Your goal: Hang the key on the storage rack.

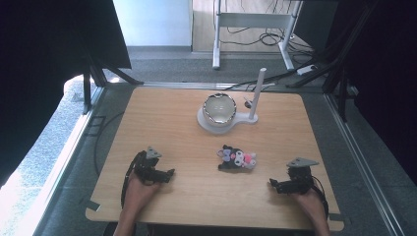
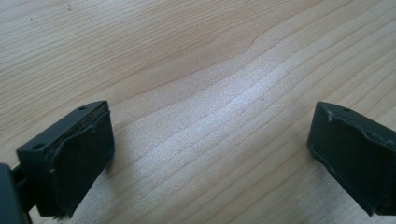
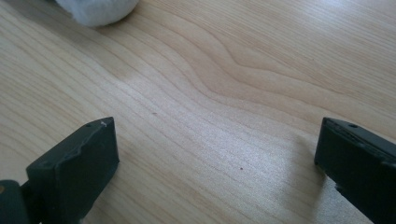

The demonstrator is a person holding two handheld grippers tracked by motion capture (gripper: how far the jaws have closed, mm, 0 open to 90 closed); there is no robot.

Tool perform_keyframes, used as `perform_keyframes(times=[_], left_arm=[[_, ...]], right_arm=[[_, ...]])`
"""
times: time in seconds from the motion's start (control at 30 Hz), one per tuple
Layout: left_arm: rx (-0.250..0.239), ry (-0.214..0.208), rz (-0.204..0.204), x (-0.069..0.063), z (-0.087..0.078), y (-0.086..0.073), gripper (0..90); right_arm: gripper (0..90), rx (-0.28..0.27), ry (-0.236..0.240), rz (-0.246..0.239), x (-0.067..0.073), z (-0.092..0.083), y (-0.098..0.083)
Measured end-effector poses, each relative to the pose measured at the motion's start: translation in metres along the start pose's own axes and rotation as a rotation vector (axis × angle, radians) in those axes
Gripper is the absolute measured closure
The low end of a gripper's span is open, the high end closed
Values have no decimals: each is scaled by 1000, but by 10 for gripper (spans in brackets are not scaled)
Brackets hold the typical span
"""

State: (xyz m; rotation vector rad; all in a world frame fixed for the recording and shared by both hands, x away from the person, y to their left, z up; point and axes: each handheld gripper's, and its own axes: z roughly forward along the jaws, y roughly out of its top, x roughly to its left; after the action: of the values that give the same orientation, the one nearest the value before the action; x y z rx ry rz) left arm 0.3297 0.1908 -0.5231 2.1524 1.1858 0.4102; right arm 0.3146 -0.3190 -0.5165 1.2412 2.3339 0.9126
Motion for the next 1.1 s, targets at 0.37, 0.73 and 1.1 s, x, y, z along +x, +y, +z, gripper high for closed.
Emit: perform_keyframes(times=[0.37, 0.73, 1.1], left_arm=[[0, 0, 0, 0, 0, 0, 6], [0, 0, 0, 0, 0, 0, 6], [0, 0, 0, 0, 0, 0, 6]], right_arm=[[0, 24, 21, -37, 0, -8, 11], [0, 69, 64, -94, 2, -10, 26], [0, 110, 101, -152, 5, -9, 48]])
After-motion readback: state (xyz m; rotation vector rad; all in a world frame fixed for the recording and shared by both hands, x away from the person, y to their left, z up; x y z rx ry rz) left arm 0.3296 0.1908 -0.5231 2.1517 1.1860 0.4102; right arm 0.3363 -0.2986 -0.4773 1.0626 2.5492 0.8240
